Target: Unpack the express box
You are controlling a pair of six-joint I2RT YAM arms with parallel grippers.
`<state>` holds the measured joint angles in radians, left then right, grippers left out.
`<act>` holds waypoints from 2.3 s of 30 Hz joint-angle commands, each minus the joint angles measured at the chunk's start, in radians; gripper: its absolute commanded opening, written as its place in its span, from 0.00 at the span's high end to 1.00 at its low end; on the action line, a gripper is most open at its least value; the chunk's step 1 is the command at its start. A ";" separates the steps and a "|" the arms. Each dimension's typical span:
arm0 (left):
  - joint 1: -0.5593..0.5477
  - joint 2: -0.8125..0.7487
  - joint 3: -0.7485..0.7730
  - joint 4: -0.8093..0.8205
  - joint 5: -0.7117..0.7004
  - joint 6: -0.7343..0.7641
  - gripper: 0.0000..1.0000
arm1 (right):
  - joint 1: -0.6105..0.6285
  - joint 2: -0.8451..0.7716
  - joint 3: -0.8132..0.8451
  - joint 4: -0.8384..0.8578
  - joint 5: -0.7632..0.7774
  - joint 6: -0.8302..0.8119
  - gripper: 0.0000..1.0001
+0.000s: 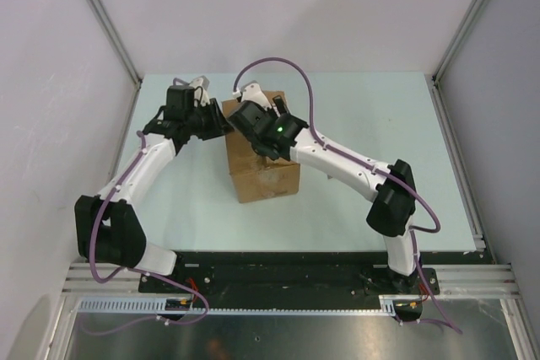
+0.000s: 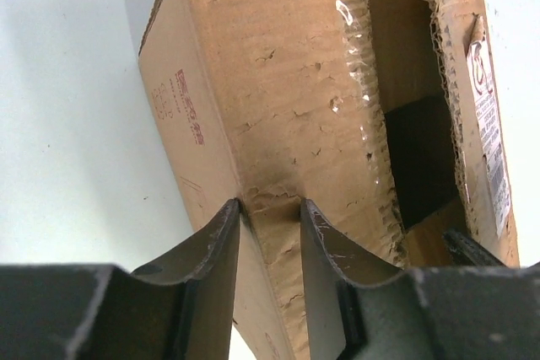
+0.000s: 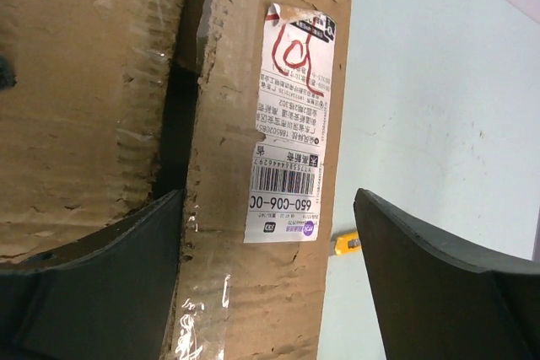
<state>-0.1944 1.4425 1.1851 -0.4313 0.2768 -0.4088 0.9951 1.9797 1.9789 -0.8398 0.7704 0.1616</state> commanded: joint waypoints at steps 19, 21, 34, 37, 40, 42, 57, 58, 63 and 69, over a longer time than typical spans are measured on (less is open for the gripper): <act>0.009 0.022 0.048 -0.099 -0.102 0.068 0.60 | -0.435 -0.396 -0.412 0.218 -0.546 0.265 0.40; 0.009 0.022 0.062 -0.101 -0.074 0.065 0.49 | -0.457 -0.397 -0.448 0.257 -0.631 0.271 0.42; -0.086 -0.033 0.243 -0.083 -0.053 0.166 0.19 | -0.434 -0.271 -0.505 0.366 -0.792 0.283 0.38; -0.135 -0.013 0.287 -0.081 -0.144 0.202 0.17 | -0.423 -0.252 -0.520 0.381 -0.810 0.289 0.39; -0.210 0.013 0.312 -0.122 -0.359 0.220 0.19 | -0.408 -0.246 -0.537 0.396 -0.819 0.291 0.39; -0.241 0.059 0.335 -0.158 -0.419 0.234 0.20 | -0.401 -0.243 -0.545 0.403 -0.819 0.296 0.39; -0.402 0.252 0.475 -0.411 -0.881 0.372 0.33 | -0.401 -0.231 -0.563 0.406 -0.800 0.285 0.39; -0.399 0.266 0.475 -0.420 -0.905 0.375 0.35 | -0.404 -0.229 -0.565 0.406 -0.801 0.286 0.39; -0.395 0.257 0.488 -0.437 -0.936 0.380 0.42 | -0.424 -0.220 -0.568 0.424 -0.841 0.300 0.40; -0.363 0.213 0.531 -0.445 -0.898 0.354 0.58 | -0.432 -0.225 -0.571 0.433 -0.855 0.302 0.40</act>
<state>-0.5884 1.7130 1.6543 -0.8551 -0.5838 -0.0528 0.5636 1.7168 1.4372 -0.3370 -0.0685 0.4793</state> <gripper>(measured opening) 0.456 0.609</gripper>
